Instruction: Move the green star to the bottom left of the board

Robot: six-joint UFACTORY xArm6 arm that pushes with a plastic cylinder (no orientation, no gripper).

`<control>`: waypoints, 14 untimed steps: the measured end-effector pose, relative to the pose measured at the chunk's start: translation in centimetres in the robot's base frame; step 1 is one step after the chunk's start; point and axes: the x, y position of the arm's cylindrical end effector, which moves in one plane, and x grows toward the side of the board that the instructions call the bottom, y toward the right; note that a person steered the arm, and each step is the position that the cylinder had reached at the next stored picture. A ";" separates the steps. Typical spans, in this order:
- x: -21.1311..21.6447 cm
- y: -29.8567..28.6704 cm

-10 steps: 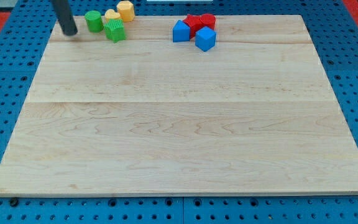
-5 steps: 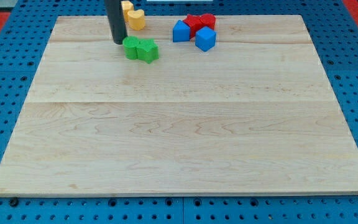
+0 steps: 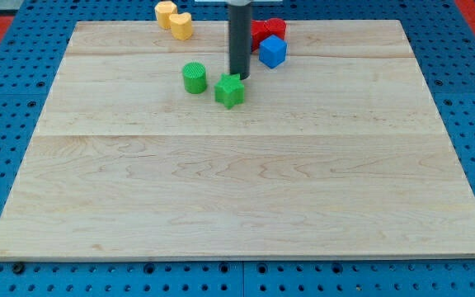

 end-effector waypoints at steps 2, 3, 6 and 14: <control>4.9 -4.9; 2.9 -0.5; 0.2 8.4; 14.1 -16.2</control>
